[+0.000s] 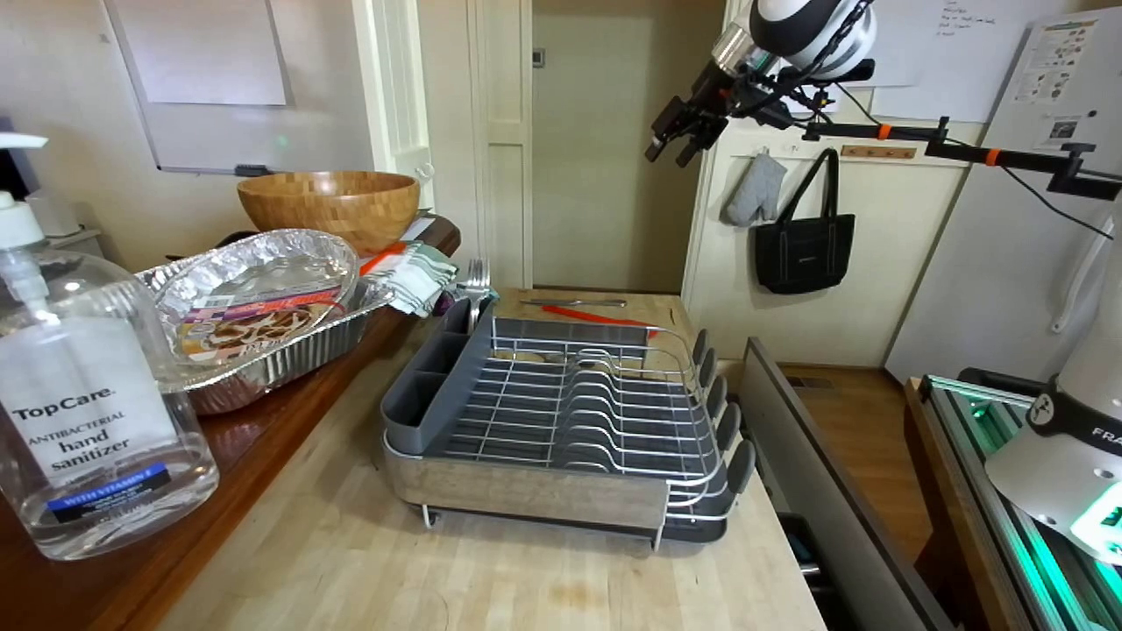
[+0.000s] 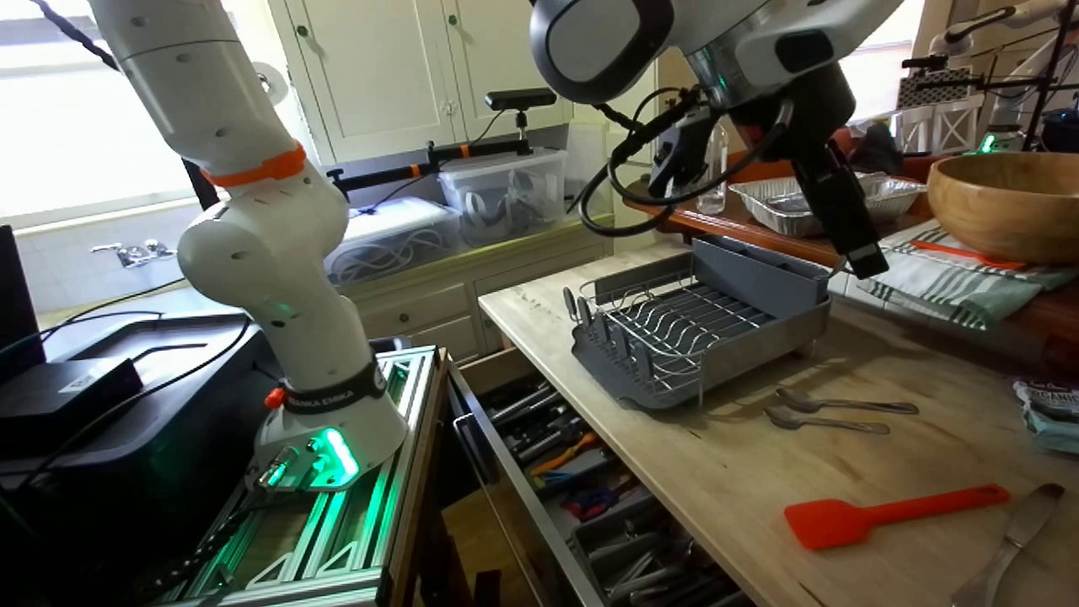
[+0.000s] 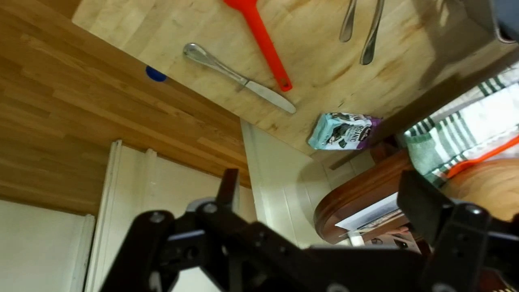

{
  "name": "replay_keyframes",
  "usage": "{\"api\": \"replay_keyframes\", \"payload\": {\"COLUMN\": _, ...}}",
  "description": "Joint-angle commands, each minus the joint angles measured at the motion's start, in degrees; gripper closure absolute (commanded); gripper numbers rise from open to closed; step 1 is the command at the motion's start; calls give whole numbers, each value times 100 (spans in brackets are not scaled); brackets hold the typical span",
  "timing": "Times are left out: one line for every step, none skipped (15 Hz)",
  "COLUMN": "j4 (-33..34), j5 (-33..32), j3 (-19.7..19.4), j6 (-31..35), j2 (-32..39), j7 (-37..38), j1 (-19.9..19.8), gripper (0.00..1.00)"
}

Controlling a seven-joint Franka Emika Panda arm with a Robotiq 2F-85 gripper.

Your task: Put one spoon in the dish rack

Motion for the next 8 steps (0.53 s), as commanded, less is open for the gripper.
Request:
{"api": "replay_keyframes", "payload": {"j4": 30, "j5": 103, "j3": 220, "j6": -15, "j2": 25, "j7": -26, "j1": -176, "gripper": 0}}
{"api": "replay_keyframes", "payload": {"j4": 41, "j5": 127, "j3": 207, "j6": -15, "j2": 27, "j7": -27, "j1": -156, "gripper": 0}}
{"api": "replay_keyframes", "payload": {"j4": 44, "j5": 135, "j3": 191, "j6": -15, "j2": 27, "j7": -31, "j1": -155, "gripper": 0}}
{"api": "replay_keyframes", "payload": {"j4": 44, "j5": 137, "j3": 176, "j6": -15, "j2": 27, "j7": -37, "j1": -158, "gripper": 0}}
{"api": "replay_keyframes", "payload": {"j4": 44, "j5": 139, "j3": 166, "j6": -16, "j2": 27, "j7": -42, "j1": -160, "gripper": 0}}
{"api": "replay_keyframes", "payload": {"j4": 44, "j5": 141, "j3": 163, "j6": -16, "j2": 27, "j7": -44, "j1": -160, "gripper": 0}}
{"api": "replay_keyframes", "payload": {"j4": 44, "j5": 142, "j3": 162, "j6": -16, "j2": 27, "j7": -44, "j1": -160, "gripper": 0}}
{"api": "replay_keyframes", "payload": {"j4": 45, "j5": 143, "j3": 163, "j6": -16, "j2": 28, "j7": -45, "j1": -159, "gripper": 0}}
